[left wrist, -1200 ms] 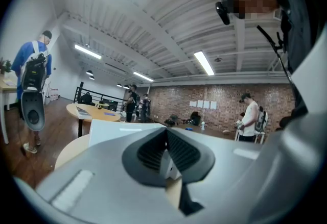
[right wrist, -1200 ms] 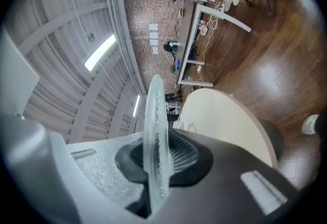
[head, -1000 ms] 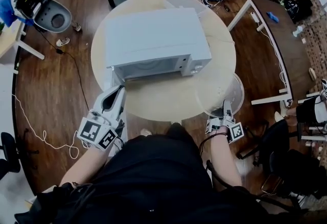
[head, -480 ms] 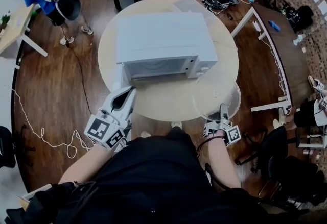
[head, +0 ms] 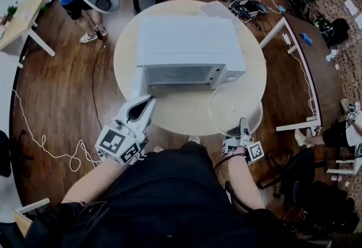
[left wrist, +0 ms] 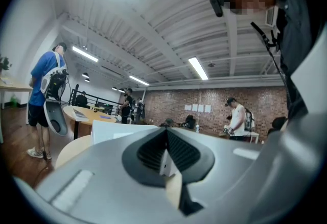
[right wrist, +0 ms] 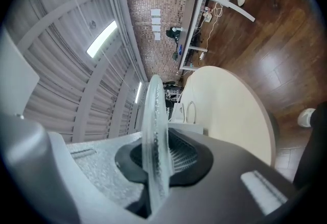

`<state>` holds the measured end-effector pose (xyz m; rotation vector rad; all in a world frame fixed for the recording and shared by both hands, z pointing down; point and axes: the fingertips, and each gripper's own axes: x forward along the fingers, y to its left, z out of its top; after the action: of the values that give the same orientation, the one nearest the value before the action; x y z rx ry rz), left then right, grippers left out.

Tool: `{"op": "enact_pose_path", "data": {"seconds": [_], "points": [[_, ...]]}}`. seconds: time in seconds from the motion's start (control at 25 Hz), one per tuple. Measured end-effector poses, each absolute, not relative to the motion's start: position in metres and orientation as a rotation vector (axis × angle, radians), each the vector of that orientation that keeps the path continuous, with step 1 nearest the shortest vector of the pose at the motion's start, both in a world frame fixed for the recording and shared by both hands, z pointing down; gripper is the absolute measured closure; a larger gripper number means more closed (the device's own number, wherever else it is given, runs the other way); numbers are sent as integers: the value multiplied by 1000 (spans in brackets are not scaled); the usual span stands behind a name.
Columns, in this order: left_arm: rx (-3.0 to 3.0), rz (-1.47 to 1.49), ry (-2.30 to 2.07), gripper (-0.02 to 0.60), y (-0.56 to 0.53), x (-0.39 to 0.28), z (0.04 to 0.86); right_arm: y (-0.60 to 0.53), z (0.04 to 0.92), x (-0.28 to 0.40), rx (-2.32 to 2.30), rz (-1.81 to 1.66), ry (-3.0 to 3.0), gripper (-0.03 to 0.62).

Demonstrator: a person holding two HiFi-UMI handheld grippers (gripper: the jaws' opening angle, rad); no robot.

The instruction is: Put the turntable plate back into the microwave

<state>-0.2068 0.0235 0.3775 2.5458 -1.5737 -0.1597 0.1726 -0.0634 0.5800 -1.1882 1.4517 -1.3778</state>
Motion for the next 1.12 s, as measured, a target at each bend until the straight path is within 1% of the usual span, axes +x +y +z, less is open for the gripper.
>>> {"op": "enact_pose_path", "data": {"seconds": [0.44, 0.64, 0.8, 1.12], "points": [[2526, -154, -1573, 578, 31, -217, 390, -52, 598, 142, -1096, -1415, 1530, 566], [2522, -131, -1601, 578, 41, -230, 375, -45, 593, 95, -1021, -1496, 1549, 566], [2523, -154, -1584, 578, 40, -222, 383, -35, 591, 98, -1046, -1512, 1565, 565], [2498, -192, -1618, 578, 40, -233, 374, -40, 581, 79, -1011, -1537, 1629, 565]]}}
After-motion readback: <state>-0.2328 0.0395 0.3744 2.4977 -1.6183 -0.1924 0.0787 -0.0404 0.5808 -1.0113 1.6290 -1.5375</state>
